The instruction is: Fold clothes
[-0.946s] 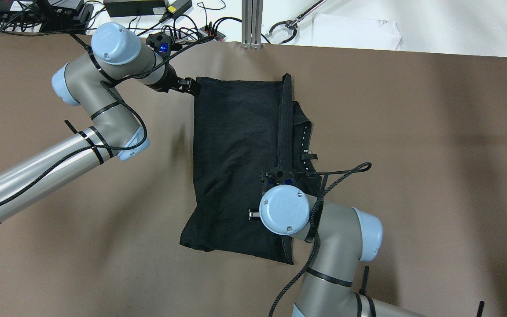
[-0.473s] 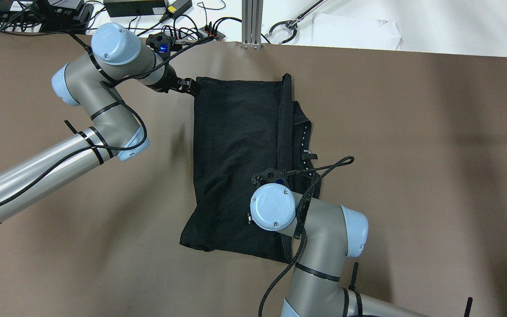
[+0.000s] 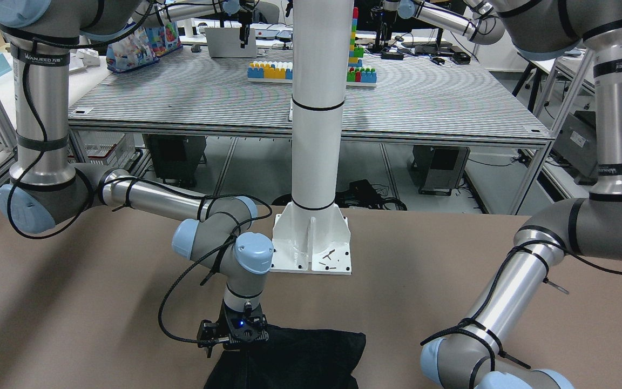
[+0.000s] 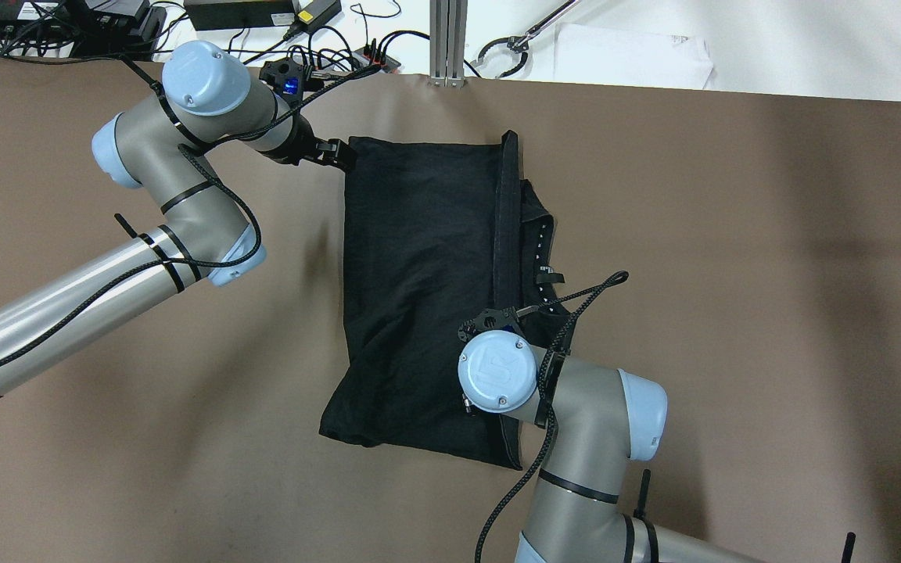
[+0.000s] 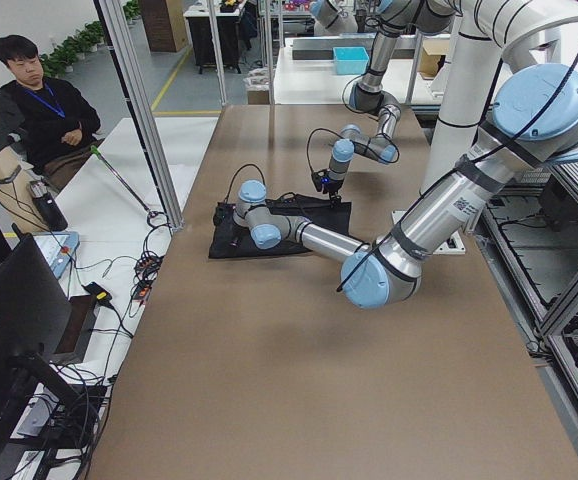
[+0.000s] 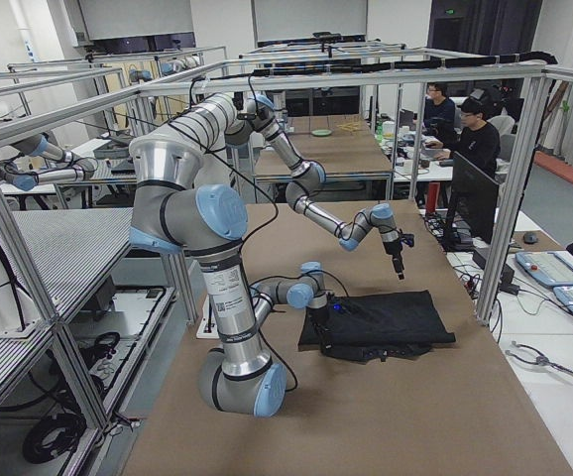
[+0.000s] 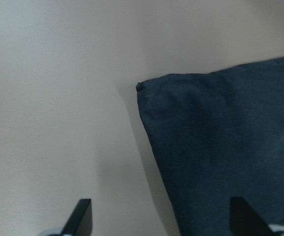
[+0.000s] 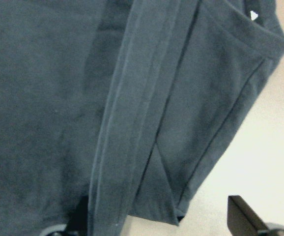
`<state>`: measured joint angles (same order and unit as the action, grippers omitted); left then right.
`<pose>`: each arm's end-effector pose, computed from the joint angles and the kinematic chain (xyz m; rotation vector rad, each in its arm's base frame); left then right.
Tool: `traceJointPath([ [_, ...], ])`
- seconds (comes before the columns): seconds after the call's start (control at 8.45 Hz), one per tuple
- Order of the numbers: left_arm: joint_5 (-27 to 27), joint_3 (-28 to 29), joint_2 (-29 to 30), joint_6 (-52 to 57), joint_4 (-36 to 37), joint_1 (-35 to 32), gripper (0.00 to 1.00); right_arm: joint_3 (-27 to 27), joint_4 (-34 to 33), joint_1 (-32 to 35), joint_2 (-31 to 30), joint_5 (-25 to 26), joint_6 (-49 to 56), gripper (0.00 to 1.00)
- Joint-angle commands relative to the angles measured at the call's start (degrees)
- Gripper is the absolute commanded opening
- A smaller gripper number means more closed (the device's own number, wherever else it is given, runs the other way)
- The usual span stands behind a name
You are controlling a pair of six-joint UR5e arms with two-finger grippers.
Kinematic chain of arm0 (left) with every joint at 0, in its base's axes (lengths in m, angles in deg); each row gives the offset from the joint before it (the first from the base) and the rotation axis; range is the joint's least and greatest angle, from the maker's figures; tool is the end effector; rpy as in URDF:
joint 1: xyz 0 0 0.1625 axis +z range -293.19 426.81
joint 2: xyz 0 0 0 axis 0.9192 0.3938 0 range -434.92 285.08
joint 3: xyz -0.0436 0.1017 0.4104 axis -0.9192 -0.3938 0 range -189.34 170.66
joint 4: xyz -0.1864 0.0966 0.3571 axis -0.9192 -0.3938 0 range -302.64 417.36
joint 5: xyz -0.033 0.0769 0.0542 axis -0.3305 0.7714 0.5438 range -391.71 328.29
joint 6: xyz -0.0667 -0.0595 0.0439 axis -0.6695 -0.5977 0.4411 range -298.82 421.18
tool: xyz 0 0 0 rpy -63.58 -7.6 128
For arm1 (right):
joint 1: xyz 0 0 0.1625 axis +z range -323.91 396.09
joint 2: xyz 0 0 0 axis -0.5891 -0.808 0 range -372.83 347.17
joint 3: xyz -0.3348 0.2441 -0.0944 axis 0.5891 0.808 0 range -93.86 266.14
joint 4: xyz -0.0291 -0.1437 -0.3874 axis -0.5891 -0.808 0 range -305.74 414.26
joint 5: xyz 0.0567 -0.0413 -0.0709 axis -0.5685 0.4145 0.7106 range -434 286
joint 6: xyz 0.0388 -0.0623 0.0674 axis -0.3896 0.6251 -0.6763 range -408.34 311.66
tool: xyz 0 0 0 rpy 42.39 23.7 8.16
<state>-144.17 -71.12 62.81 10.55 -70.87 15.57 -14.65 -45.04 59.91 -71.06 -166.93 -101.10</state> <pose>0.4361 -0.6954 0.2823 0.4541 0.9523 0.0099 -0.5435 -0.3799 0.2870 0.2528 -0.5266 -0.2424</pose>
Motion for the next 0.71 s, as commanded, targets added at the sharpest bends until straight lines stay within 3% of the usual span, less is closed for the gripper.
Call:
traceJointPath([
  [0.0,0.1,0.0,-0.2,0.1,-0.1,0.1,1.0,-7.8,-0.2,2.2,-8.4,-0.8,3.3,0.95],
  [0.24,0.0,-0.4,-0.2,-0.1,-0.1,0.0,1.0,-8.7,-0.2,2.2,-10.1,-0.7,3.5,0.95],
  [0.59,0.0,-0.4,-0.2,-0.1,-0.1,0.0,1.0,-8.1,-0.4,4.2,-5.2,-0.9,2.8,0.95],
])
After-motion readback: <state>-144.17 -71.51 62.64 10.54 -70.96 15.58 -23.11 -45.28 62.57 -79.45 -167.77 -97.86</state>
